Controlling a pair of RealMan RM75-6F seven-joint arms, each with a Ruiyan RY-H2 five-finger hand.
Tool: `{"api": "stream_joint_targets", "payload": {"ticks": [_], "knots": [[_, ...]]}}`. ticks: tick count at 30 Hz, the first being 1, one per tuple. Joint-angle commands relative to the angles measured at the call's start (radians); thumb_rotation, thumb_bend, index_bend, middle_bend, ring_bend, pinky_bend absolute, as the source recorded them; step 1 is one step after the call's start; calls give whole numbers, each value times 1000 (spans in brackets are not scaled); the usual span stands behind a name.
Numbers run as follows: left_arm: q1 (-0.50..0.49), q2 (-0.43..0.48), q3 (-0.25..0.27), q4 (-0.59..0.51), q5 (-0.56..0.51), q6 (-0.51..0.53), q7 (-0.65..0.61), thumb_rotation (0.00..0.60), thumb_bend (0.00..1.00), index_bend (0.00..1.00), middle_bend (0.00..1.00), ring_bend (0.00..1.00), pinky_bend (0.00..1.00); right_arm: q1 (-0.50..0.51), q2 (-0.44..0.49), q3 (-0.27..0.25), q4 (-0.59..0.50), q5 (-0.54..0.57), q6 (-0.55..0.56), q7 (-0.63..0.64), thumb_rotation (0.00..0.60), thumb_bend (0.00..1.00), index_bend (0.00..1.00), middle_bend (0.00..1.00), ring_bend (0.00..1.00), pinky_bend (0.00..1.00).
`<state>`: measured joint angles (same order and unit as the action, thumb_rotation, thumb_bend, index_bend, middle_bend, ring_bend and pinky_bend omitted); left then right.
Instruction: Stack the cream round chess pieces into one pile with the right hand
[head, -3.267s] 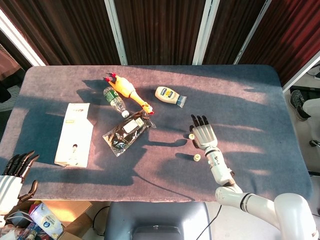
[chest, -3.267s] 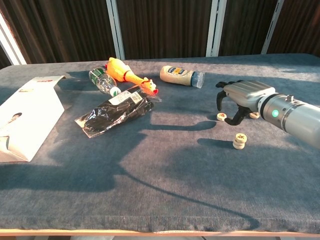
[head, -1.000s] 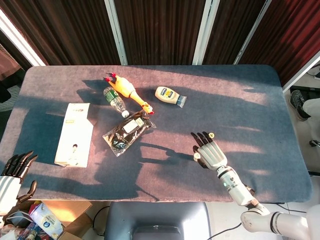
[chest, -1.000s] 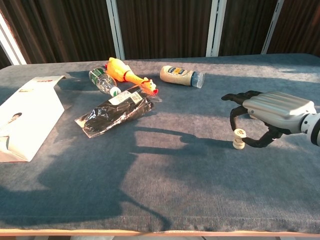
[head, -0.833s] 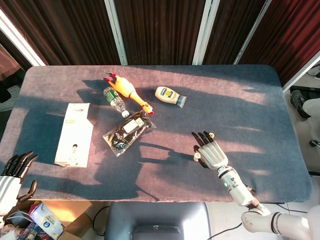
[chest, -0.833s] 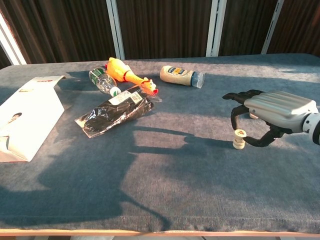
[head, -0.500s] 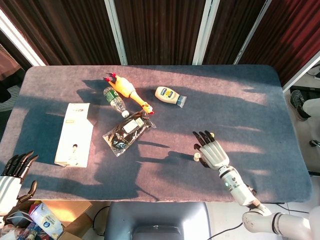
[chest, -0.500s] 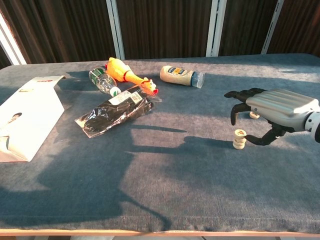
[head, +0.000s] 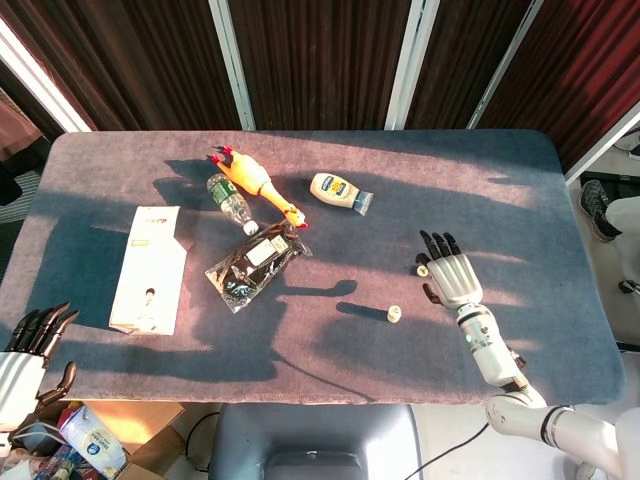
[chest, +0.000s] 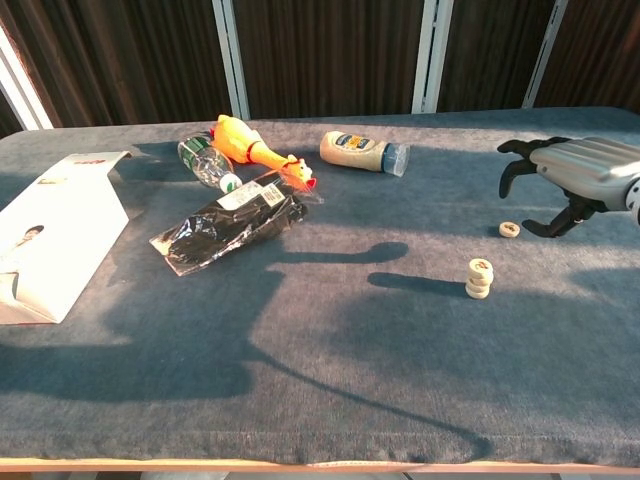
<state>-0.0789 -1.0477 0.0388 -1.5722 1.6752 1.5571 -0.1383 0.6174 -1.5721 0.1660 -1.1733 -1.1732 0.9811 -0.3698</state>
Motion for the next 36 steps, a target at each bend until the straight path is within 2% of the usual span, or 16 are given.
{"api": "stream_joint_targets", "payload": {"ticks": [1,14,36], "knots": [[-1,-1,-1,-1,-3,-3,3,600,539,0,0,0,34,39,-49,33,81,53,-55,-14,600,501,451,56,0,45],[-1,-1,-2,2,-7,-4,-1,600,539,0,0,0,34,82,-139,25,210,84,-118,-53,600,500,468,56,0,45],[-6,-3,-2,0,-9,-14,5,600,539,0,0,0,34,78,-159,25,272,93,-131,-46,600,500,551,58,0,59]]}}
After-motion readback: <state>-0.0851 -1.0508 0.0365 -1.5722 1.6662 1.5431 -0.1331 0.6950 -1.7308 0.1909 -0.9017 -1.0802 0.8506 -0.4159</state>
